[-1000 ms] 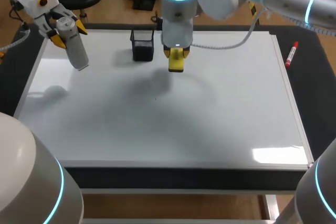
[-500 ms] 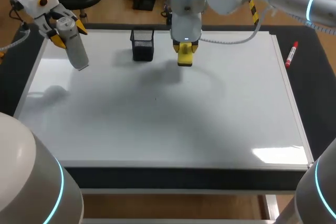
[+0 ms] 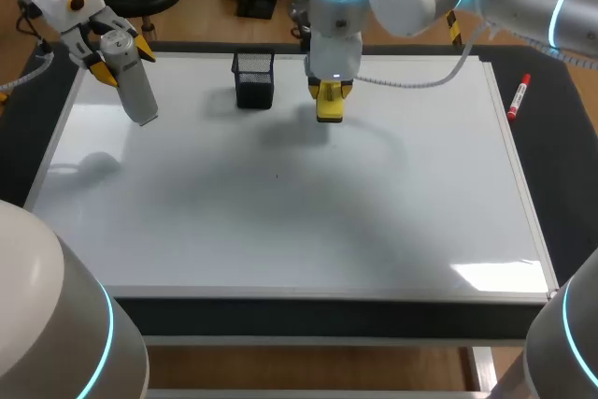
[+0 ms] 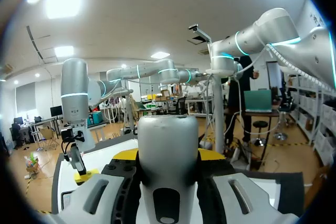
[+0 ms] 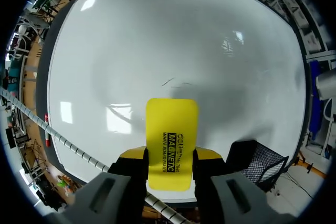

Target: Pick up the inspection probe, press it on each red-marked spot on the whiteboard one by one, put down the probe, pick up the eraser, and wipe off all the red marks.

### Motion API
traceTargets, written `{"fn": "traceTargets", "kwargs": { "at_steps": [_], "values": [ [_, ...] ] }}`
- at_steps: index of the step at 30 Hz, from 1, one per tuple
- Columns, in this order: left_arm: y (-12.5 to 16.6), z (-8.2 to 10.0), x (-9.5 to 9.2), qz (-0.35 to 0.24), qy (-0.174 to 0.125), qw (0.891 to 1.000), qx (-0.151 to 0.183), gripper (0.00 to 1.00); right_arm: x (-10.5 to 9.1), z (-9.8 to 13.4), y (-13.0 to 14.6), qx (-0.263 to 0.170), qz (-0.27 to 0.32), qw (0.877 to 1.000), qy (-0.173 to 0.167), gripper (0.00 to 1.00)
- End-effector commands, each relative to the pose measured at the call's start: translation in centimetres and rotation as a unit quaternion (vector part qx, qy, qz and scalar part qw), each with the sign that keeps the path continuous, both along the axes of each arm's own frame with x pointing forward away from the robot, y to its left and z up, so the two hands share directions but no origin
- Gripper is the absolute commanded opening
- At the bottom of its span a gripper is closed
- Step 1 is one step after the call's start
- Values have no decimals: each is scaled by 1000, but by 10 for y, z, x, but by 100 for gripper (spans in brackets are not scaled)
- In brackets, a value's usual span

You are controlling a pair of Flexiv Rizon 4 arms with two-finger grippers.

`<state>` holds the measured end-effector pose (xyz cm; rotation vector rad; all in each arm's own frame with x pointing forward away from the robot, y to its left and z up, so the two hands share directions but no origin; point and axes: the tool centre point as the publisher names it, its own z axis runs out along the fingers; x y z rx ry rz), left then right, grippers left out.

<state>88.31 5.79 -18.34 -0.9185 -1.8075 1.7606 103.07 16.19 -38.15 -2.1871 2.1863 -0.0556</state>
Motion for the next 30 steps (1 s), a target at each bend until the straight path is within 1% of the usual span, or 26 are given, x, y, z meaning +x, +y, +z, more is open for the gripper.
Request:
{"fn": "traceTargets", "kwargs": {
  "at_steps": [1,17,30],
  "values": [
    [0,2,-1,0,-2,1000,2,0,10,-4,5,-7,3,1000,2,0],
    [0,2,-1,0,-2,1000,2,0,40,-24,12,-15,-6,1000,7,0],
    [0,2,-1,0,-2,1000,2,0,50,-30,8,-10,-9,1000,5,0]
  ]
}}
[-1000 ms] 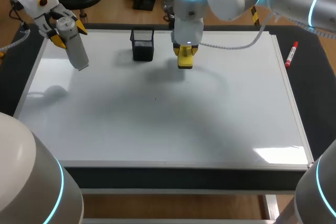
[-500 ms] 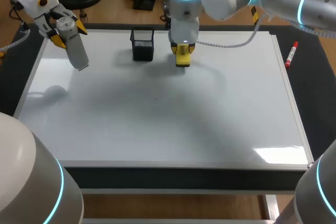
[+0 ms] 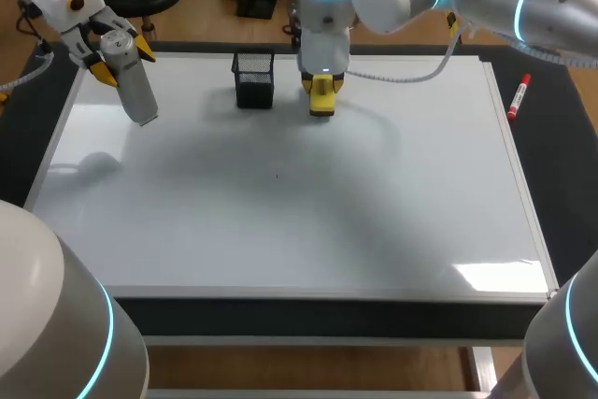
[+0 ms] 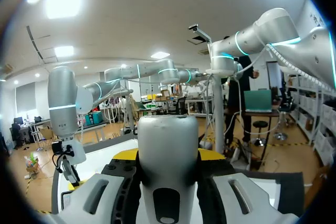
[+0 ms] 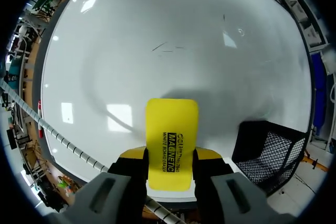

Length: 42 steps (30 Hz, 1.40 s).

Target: Pick up the inspection probe, press it on each red-marked spot on the whiteboard one by one, put down the probe, pick up the eraser, and wipe off all the red marks.

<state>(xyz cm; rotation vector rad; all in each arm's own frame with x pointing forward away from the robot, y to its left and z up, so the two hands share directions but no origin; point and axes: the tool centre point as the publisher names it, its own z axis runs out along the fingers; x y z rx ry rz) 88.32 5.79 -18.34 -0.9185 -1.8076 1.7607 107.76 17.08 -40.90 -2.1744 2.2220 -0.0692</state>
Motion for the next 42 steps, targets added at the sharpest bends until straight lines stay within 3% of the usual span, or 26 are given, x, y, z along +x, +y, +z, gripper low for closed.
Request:
{"fn": "traceTargets", "kwargs": {
  "at_steps": [1,18,19,20,21,22,23,36,42],
  "values": [
    [0,2,-1,0,-2,1000,2,0,3,-3,-1,-3,2,1000,3,0],
    [0,2,-1,0,-2,1000,2,0,8,-10,-2,-11,-4,1000,-2,0],
    [0,2,-1,0,-2,1000,2,0,8,-11,-3,-13,-6,1000,-3,7],
    [0,2,-1,0,-2,1000,2,0,8,-12,-3,-14,-7,1000,-3,25],
    [0,2,-1,0,-2,1000,2,0,8,-12,-3,-15,-8,1000,-3,35],
    [0,2,-1,0,-2,1000,2,0,8,-12,-4,-16,-11,1000,-3,77],
    [0,2,-1,0,-2,1000,2,0,8,-12,-4,-15,-12,1000,-4,100],
    [0,2,-1,0,-2,1000,2,0,7,4,-27,-7,-53,998,-23,100],
    [0,2,-1,0,-2,1000,2,0,7,13,-42,11,-129,992,-1,100]
  ]
}}
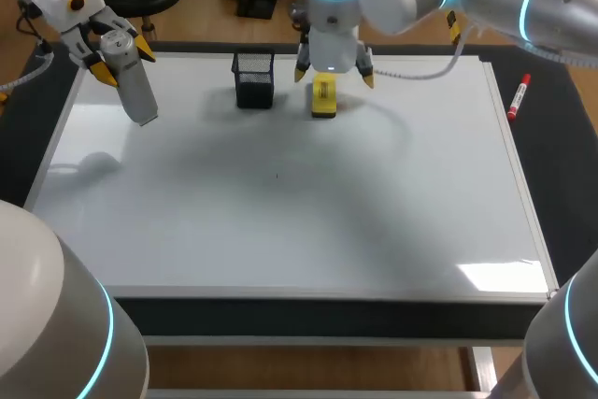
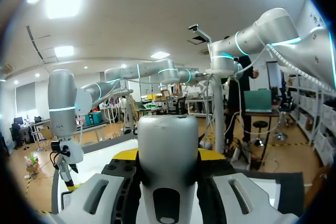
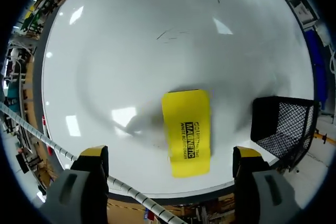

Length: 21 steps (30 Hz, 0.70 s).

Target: Pick up the inspection probe, press it on each red-marked spot on the whiteboard one by one, put down the probe, pick up the eraser, and wipe off all the red marks.

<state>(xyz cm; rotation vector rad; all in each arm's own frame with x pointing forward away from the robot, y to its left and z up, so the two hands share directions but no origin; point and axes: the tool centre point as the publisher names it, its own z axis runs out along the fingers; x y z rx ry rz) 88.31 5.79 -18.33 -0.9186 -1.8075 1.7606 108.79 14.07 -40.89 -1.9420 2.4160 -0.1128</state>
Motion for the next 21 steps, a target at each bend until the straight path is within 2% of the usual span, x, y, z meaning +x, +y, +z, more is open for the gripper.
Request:
{"fn": "traceTargets", "kwargs": {
  "at_steps": [1,5,13,17,21],
  "values": [
    [0,2,-1,0,-2,1000,2,0,-3,16,-15,40,-48,998,21,100],
    [0,2,-1,0,-2,1000,2,0,0,25,-26,99,-102,988,55,100],
    [0,2,-1,0,-2,1000,2,0,7,45,-38,140,-187,968,96,100],
    [0,2,-1,0,-2,1000,2,0,8,56,-45,190,-225,947,125,100],
    [0,2,-1,0,-2,1000,2,0,9,68,-51,212,-258,932,139,100]
  ]
}}
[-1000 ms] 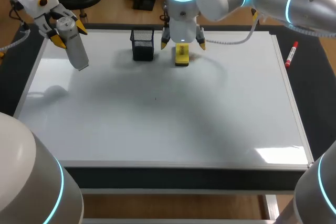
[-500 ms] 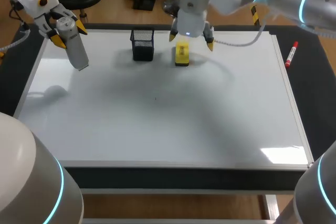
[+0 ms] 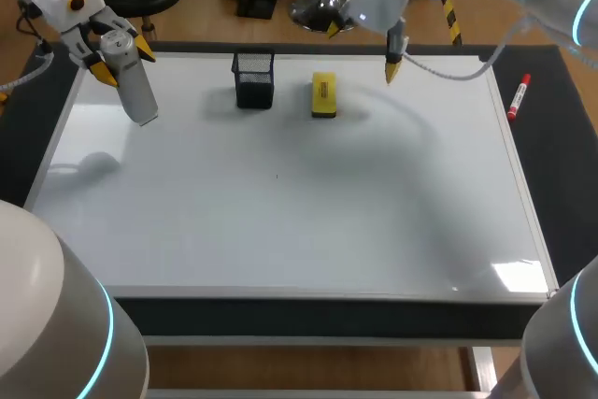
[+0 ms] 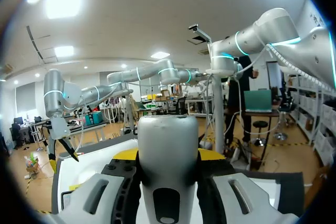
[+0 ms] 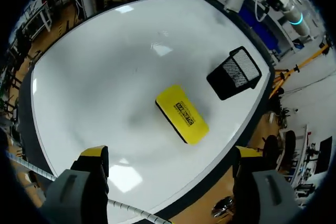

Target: Pick up the inspection probe, press it on each red-marked spot on the whiteboard one by one, put down the probe, pick up the eraser, and wipe off all the red marks.

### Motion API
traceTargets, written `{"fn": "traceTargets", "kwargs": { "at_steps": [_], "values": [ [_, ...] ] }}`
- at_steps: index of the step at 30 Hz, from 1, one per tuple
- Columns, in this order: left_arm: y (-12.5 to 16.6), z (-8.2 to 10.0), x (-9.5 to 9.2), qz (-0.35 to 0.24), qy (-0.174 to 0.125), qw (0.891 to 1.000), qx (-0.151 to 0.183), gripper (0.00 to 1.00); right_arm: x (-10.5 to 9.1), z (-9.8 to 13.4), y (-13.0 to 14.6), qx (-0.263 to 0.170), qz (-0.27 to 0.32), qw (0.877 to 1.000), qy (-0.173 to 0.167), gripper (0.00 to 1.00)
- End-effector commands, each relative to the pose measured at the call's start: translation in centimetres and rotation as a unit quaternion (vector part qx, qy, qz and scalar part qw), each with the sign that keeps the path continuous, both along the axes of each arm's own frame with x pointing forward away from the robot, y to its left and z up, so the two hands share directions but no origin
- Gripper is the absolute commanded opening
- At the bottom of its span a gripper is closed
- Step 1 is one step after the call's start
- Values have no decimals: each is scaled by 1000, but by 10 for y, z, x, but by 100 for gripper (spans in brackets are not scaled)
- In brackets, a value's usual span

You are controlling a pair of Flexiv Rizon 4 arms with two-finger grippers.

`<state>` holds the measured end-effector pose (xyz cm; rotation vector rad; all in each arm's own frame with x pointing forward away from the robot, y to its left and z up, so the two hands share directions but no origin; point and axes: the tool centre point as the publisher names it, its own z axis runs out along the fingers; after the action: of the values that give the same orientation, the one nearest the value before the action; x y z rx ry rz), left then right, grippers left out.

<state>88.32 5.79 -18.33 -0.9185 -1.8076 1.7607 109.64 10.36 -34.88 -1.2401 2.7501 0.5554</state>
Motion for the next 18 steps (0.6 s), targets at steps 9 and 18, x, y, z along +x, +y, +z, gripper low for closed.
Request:
{"fn": "traceTargets", "kwargs": {
  "at_steps": [9,18],
  "values": [
    [0,2,-1,0,-2,1000,2,0,-5,35,-27,66,-73,995,33,100],
    [0,2,-1,0,-2,1000,2,0,-15,50,-43,114,-98,988,20,100]
  ]
}}
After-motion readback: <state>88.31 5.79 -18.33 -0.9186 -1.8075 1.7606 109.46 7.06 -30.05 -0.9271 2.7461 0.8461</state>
